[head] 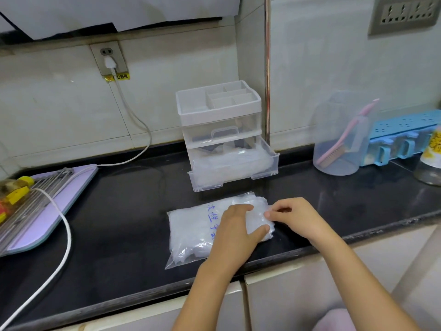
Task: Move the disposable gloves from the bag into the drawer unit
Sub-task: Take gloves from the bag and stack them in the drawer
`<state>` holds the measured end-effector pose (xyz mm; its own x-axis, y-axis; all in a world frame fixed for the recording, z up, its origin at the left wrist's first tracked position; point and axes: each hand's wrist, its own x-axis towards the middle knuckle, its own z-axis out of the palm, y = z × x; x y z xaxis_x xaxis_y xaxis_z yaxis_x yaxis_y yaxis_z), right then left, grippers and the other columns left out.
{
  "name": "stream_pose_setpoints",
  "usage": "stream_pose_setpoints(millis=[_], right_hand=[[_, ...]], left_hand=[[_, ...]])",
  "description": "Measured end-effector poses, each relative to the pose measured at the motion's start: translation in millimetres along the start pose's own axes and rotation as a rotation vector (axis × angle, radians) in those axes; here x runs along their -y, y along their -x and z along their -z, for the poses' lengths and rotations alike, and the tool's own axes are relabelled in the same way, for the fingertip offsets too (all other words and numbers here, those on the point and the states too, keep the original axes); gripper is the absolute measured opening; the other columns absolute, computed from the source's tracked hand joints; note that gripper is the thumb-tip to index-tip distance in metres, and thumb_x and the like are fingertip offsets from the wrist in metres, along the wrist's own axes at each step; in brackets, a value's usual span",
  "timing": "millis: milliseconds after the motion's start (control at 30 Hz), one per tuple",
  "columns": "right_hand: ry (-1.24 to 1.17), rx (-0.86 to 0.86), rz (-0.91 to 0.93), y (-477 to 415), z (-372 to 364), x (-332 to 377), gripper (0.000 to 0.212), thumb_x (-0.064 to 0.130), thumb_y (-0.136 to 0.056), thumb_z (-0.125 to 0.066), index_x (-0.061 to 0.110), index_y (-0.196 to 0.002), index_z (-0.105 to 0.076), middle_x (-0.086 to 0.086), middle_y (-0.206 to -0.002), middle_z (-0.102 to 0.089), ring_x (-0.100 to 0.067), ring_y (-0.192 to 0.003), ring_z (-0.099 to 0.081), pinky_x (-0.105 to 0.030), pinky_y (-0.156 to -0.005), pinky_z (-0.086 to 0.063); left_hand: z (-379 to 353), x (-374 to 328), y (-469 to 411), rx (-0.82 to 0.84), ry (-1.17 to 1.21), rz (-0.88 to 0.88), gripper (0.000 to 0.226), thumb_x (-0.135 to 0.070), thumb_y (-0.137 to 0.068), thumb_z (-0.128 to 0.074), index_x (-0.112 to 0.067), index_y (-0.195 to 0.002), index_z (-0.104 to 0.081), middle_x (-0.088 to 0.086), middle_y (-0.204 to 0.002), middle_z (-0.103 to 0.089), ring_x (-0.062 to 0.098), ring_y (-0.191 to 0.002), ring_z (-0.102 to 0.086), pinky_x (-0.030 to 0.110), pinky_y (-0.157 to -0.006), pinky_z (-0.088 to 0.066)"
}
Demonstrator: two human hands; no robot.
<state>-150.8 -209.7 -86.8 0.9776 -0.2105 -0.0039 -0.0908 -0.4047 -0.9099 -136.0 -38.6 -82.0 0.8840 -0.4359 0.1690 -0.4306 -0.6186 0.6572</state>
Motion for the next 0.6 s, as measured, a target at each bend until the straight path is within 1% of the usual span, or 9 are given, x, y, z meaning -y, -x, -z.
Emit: stream_pose_setpoints(millis=[100,133,200,300,367,400,467,533,600], right_hand=[[-0.073,-0.067,0.020,4,-3,0,0.002,0.016,-0.079,-0.075,0.017,-0.081,-0.077,0.003,-0.080,-0.073,-0.012,-0.081,-0.068,-0.016,-0.073,-0.050],[-0.099,-0.094,0.023,5,-2,1,0.003,0.015,-0.077,-0.077,0.016,-0.080,-0.077,0.002,-0.079,-0.074,-0.012,-0.080,-0.068,-0.017,-0.074,-0.051],[-0.140,-0.137,0.022,7,-2,1,0.003,0.015,-0.074,-0.079,0.015,-0.076,-0.077,0.001,-0.075,-0.074,-0.011,-0.075,-0.069,-0.020,-0.075,-0.053],[-0.131,-0.176,-0.013,8,0,-1,0.009,0.022,-0.074,-0.080,0.017,-0.068,-0.076,-0.002,-0.069,-0.072,-0.007,-0.062,-0.062,-0.022,-0.067,-0.050],[-0.149,-0.167,-0.065,8,0,-3,0.013,0.025,-0.077,-0.078,0.017,-0.068,-0.075,-0.008,-0.072,-0.072,-0.012,-0.062,-0.060,-0.027,-0.063,-0.049],[-0.168,-0.158,-0.090,8,0,-5,0.014,0.025,-0.079,-0.076,0.015,-0.069,-0.075,-0.009,-0.072,-0.072,-0.015,-0.064,-0.060,-0.031,-0.064,-0.049],[-0.203,-0.149,-0.113,7,0,-6,0.016,0.023,-0.081,-0.074,0.011,-0.072,-0.074,-0.010,-0.071,-0.072,-0.019,-0.066,-0.060,-0.034,-0.065,-0.048],[-0.236,-0.154,-0.109,8,1,-6,0.016,0.022,-0.083,-0.072,0.008,-0.075,-0.073,-0.011,-0.070,-0.072,-0.020,-0.067,-0.059,-0.031,-0.065,-0.047],[-0.268,-0.167,-0.089,10,3,-6,0.017,0.020,-0.084,-0.071,0.005,-0.077,-0.073,-0.010,-0.069,-0.070,-0.018,-0.066,-0.057,-0.023,-0.060,-0.046]], left_hand=[[-8,-2,-5,-0.013,-0.002,-0.043,0.055,-0.041,-0.089,-0.060,-0.030,-0.140,-0.042,-0.006,-0.144,-0.036,0.008,-0.133,-0.030,0.016,-0.104,-0.024],[-11,-2,-7,-0.007,-0.009,-0.050,0.054,-0.041,-0.090,-0.060,-0.030,-0.140,-0.042,-0.004,-0.146,-0.034,0.010,-0.135,-0.028,0.018,-0.107,-0.022],[-16,-2,-9,-0.002,-0.028,-0.060,0.052,-0.039,-0.091,-0.058,-0.030,-0.139,-0.043,-0.003,-0.148,-0.031,0.011,-0.137,-0.024,0.018,-0.107,-0.020],[-22,-1,-12,-0.004,-0.049,-0.080,0.050,-0.034,-0.092,-0.056,-0.029,-0.140,-0.042,-0.003,-0.150,-0.028,0.012,-0.140,-0.019,0.015,-0.105,-0.016],[-23,-1,-14,0.001,-0.046,-0.087,0.050,-0.029,-0.093,-0.054,-0.028,-0.142,-0.041,-0.003,-0.152,-0.025,0.012,-0.142,-0.016,0.019,-0.110,-0.015],[-23,-2,-15,0.003,-0.045,-0.088,0.050,-0.027,-0.094,-0.053,-0.027,-0.142,-0.040,-0.003,-0.153,-0.024,0.012,-0.142,-0.015,0.022,-0.113,-0.015],[-24,-3,-16,-0.004,-0.040,-0.090,0.050,-0.023,-0.093,-0.053,-0.028,-0.141,-0.041,-0.002,-0.154,-0.023,0.013,-0.143,-0.013,0.025,-0.115,-0.016],[-25,-3,-16,-0.012,-0.027,-0.094,0.049,-0.021,-0.092,-0.053,-0.030,-0.139,-0.044,-0.001,-0.153,-0.023,0.014,-0.143,-0.013,0.026,-0.116,-0.016],[-25,-2,-16,-0.013,-0.029,-0.101,0.045,-0.021,-0.092,-0.052,-0.032,-0.136,-0.048,-0.001,-0.153,-0.023,0.015,-0.143,-0.012,0.027,-0.117,-0.015]])
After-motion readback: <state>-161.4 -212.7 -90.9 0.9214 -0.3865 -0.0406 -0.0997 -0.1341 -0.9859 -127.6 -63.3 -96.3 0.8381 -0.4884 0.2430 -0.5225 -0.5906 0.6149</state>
